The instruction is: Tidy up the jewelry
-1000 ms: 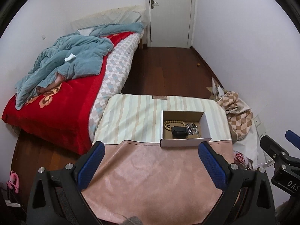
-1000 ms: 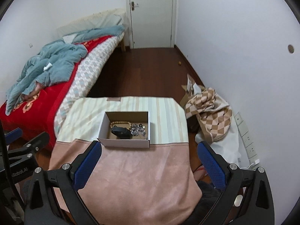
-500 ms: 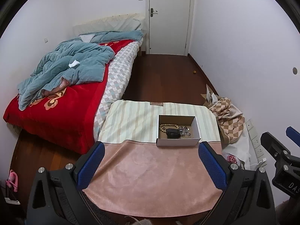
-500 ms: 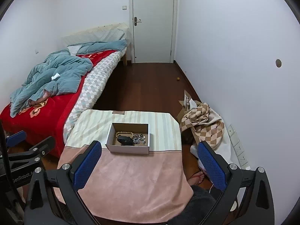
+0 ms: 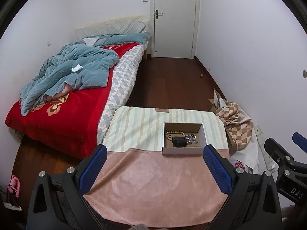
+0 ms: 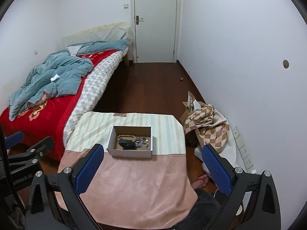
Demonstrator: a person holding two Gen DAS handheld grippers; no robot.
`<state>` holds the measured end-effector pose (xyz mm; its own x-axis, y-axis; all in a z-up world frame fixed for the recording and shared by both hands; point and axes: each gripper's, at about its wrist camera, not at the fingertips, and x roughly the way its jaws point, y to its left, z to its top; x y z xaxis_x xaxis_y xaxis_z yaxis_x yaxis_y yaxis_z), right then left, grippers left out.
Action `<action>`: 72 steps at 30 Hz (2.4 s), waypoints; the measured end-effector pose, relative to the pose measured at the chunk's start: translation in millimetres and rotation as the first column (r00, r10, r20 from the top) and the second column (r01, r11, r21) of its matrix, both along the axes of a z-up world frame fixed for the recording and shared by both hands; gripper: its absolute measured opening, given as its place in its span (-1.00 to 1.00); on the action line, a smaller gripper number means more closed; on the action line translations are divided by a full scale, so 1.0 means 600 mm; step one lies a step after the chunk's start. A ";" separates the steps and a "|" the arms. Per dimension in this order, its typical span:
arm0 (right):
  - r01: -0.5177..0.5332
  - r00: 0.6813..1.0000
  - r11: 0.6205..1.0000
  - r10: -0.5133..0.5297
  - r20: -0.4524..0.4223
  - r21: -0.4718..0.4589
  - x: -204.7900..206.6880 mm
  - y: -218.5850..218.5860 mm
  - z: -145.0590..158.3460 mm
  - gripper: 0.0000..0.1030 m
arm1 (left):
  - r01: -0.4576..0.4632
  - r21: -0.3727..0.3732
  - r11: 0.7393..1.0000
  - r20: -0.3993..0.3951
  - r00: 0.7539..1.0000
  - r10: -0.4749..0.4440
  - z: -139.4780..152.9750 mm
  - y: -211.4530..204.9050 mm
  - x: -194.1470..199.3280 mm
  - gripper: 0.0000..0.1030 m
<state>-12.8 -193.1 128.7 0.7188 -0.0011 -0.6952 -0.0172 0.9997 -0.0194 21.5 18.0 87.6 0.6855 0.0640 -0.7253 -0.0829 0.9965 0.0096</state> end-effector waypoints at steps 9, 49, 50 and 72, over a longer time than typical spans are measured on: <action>0.026 0.999 0.999 -0.027 -0.041 -0.020 0.071 -0.007 -0.028 1.00 | -0.025 0.011 1.000 -0.049 0.998 0.025 -0.025 -0.004 0.061 0.99; -0.026 0.982 0.999 0.021 -0.188 -0.022 0.171 -0.008 -0.062 1.00 | -0.014 -0.014 1.000 -0.177 0.984 0.011 -0.040 -0.014 0.129 0.99; -0.027 0.982 0.999 0.022 -0.190 -0.021 0.171 -0.007 -0.062 1.00 | -0.015 -0.015 1.000 -0.176 0.984 0.012 -0.039 -0.013 0.128 0.99; -0.026 0.980 0.999 0.020 -0.197 -0.026 0.157 -0.006 -0.067 1.00 | -0.016 -0.006 1.000 -0.181 0.983 0.014 -0.042 -0.011 0.118 0.99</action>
<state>81.4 -196.9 88.3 0.5682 -0.0080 -0.8228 -0.0462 0.9981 -0.0416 92.1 11.4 62.2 0.5418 0.0673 -0.8378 -0.0955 0.9953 0.0181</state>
